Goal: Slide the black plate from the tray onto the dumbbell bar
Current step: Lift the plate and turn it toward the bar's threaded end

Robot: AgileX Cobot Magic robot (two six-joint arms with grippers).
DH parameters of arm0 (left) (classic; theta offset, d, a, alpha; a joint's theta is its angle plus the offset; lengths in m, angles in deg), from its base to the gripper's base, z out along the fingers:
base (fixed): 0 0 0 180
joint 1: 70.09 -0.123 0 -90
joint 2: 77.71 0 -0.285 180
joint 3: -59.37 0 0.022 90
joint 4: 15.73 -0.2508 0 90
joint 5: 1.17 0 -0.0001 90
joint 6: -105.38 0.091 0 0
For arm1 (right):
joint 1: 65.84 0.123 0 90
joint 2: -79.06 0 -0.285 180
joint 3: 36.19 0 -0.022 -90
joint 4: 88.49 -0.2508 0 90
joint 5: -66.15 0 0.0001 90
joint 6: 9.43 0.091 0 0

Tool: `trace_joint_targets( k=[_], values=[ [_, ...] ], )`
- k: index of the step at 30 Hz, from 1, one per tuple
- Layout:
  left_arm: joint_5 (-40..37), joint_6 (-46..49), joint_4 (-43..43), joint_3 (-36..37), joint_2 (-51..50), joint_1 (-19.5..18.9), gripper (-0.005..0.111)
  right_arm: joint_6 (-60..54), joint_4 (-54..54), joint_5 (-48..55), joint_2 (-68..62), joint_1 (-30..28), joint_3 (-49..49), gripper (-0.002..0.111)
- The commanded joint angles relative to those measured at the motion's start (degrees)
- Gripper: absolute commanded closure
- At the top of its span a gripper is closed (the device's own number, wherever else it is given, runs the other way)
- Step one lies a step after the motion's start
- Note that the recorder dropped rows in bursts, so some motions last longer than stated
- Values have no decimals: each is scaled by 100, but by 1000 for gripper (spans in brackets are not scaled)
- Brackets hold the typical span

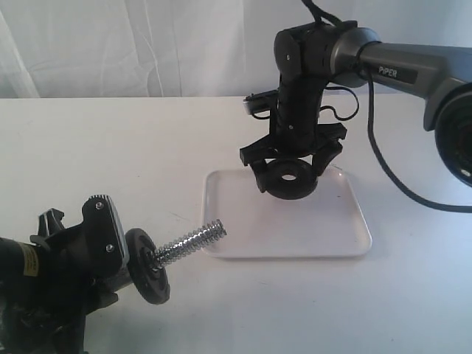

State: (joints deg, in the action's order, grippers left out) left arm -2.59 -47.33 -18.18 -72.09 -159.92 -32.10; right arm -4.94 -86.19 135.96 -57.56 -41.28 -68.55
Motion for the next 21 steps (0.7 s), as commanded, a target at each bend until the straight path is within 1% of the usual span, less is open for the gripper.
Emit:
trace_joint_targets(
  k=[1, 13, 18, 21],
  values=[
    [620, -71, 70, -177, 181, 46, 107, -148, -111, 15, 238, 1, 9, 108],
    [632, -71, 70, -177, 181, 46, 107, -161, -166, 15, 783, -4, 108, 108],
    [642, -71, 70, -177, 181, 46, 107, -161, -327, 15, 985, -4, 114, 108],
    [654, -71, 70, -177, 181, 46, 107, -276, -551, 15, 1206, -4, 332, 108]
  ],
)
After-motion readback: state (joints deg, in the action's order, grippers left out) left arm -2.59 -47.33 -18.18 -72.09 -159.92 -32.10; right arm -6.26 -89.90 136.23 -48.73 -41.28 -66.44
